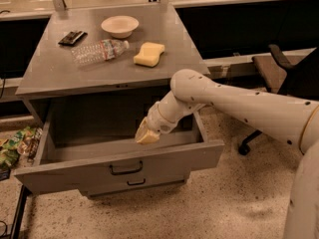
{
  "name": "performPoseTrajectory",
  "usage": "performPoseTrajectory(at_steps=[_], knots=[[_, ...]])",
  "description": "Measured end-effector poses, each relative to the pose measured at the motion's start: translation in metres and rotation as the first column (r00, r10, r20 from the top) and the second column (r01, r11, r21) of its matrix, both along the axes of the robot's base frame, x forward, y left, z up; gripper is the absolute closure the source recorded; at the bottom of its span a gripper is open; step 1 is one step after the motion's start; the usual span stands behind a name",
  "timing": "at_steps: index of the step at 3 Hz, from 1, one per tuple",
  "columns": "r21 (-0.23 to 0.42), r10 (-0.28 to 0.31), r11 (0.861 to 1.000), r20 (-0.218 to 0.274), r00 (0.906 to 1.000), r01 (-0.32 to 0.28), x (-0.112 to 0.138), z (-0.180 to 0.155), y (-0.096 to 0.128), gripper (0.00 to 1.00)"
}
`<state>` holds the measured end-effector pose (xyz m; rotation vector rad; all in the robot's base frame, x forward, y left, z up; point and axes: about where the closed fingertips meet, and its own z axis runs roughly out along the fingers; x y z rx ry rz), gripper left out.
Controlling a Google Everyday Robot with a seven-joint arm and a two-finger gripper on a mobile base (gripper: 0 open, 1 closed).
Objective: Open top drawer
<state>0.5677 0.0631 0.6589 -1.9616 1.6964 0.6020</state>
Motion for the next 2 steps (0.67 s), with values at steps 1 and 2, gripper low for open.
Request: performPoseTrajectory(at_steps=[1, 2], knots=[[0.017, 0.037, 0.999, -0.069, 0.9969, -0.036, -0.024, -0.001, 0.007, 1.00], [0.029, 0.059, 0.998, -0.130, 0.9897, -0.056, -0.042, -0.006, 0.010, 1.00]])
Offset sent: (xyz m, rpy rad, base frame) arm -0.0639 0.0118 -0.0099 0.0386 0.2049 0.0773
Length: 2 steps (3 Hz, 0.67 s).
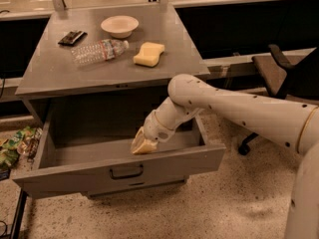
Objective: Open top drawer
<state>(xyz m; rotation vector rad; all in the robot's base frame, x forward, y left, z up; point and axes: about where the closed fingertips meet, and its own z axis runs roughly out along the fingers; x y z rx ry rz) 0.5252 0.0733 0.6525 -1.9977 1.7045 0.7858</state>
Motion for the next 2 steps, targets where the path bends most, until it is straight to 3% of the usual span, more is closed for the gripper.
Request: performPoseTrajectory(at_steps=[1, 2], knots=[[0.011, 0.027, 1.000, -0.059, 0.9979, -0.026, -0.0191, 0.0010, 0.0016, 1.00], [0.021, 0.023, 1.000, -0.056, 0.9981, -0.022, -0.0213, 0.0089, 0.0012, 1.00]])
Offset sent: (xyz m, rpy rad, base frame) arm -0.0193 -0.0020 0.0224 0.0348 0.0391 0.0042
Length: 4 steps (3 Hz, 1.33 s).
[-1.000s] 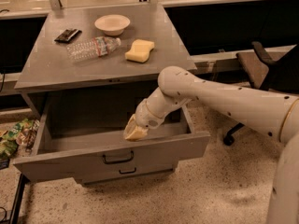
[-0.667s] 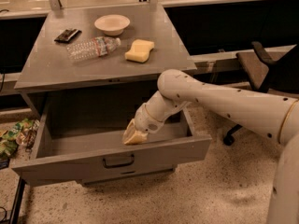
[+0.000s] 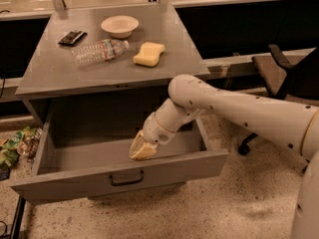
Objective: Open top drawer
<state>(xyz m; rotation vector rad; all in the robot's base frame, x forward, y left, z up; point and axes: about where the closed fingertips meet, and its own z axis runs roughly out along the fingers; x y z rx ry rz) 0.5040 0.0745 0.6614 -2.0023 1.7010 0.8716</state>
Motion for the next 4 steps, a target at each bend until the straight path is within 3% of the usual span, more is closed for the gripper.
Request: performPoseTrajectory(at_steps=[1, 2, 3, 4], knots=[[0.015, -0.050, 0.999, 0.079, 0.9956, 0.049, 0.018, 0.013, -0.004, 1.00], [0.072, -0.150, 0.988, 0.253, 0.9558, 0.137, 0.049, 0.050, -0.020, 1.00], [0.159, -0.223, 0.972, 0.391, 0.8927, 0.173, 0.069, 0.097, -0.035, 1.00], [0.262, -0.262, 0.955, 0.507, 0.8211, 0.143, 0.081, 0.143, -0.049, 1.00]])
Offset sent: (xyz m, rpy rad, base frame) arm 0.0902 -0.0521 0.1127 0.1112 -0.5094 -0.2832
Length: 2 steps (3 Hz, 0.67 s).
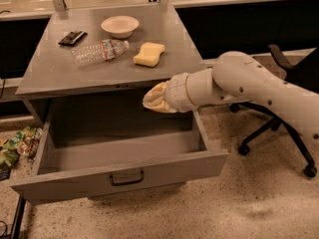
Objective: Open top drawer
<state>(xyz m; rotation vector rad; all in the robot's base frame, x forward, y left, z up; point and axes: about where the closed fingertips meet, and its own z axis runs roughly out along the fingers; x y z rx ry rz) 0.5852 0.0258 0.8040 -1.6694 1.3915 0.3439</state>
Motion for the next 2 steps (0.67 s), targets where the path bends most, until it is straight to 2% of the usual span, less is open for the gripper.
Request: performPoseTrajectory(at_steps=[1, 2], knots=[[0.065, 0.005, 0.998, 0.117, 0.9932, -0.013, 0.0084, 0.0323, -0.0078, 1.00], [0.056, 0.025, 0.998, 0.144, 0.9893, -0.033, 0.0066, 0.0342, -0.0053, 0.83]])
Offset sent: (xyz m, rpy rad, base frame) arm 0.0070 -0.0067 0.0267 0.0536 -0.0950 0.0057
